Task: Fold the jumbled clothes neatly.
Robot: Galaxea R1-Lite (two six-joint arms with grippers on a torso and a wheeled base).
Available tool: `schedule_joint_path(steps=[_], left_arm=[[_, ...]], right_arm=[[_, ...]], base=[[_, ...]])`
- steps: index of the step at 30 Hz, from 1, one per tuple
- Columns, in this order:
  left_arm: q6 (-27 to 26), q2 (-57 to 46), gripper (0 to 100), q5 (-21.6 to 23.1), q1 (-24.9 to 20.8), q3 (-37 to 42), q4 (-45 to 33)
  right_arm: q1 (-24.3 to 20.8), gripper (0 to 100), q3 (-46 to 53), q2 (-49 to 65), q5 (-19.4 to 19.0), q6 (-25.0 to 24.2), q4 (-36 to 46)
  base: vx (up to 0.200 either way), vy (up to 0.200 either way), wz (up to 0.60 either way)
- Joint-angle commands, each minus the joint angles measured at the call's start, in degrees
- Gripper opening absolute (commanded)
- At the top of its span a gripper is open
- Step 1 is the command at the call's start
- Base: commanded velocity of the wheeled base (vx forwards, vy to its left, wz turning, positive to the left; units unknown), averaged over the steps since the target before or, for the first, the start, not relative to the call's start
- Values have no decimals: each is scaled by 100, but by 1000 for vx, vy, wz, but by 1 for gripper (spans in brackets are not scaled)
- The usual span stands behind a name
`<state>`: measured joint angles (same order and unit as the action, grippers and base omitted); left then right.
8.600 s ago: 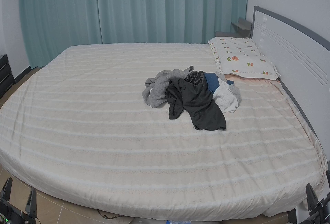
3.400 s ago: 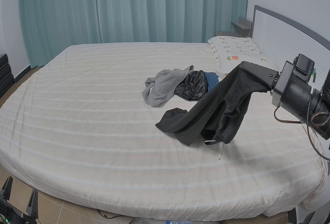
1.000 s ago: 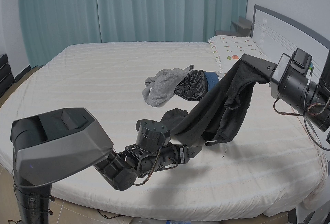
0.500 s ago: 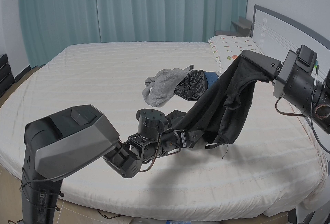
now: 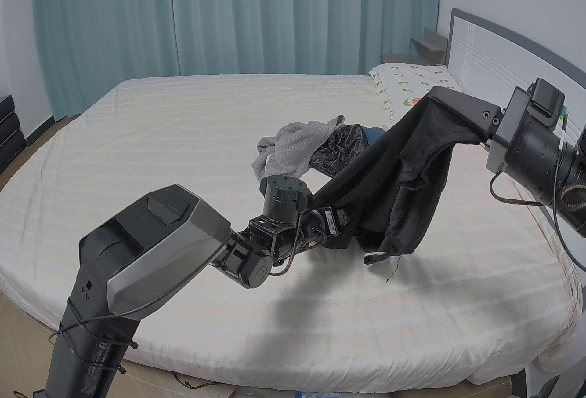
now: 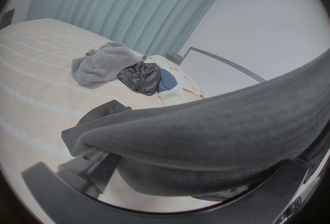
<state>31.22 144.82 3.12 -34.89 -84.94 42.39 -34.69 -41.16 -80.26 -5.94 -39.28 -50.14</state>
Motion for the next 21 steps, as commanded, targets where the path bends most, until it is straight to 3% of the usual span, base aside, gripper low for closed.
schedule_joint_path(steps=[1, 11, 17, 20, 21], left_arm=[[33, 195, 0, -48, 35, -251, -134], [60, 20, 0, -92, 123, -66, -248], [68, -1026, 0, -66, 237, 980, -415], [77, -1123, 0, -66, 255, 1059, -451], [86, -1958, 0, 13, 351, 1595, -890]], right_arm=[[24, 0, 11, -33, -4, -1, -5], [235, 0, 64, -42, -13, -45, -5], [657, 0, 117, -165, -83, -54, 39], [692, 0, 117, -200, -101, -54, 39], [1000, 0, 108, -499, -180, -62, 13]], base=[[0, 0, 0], [0, 0, 0], [0, 0, 0], [0, 0, 0], [0, 0, 0]])
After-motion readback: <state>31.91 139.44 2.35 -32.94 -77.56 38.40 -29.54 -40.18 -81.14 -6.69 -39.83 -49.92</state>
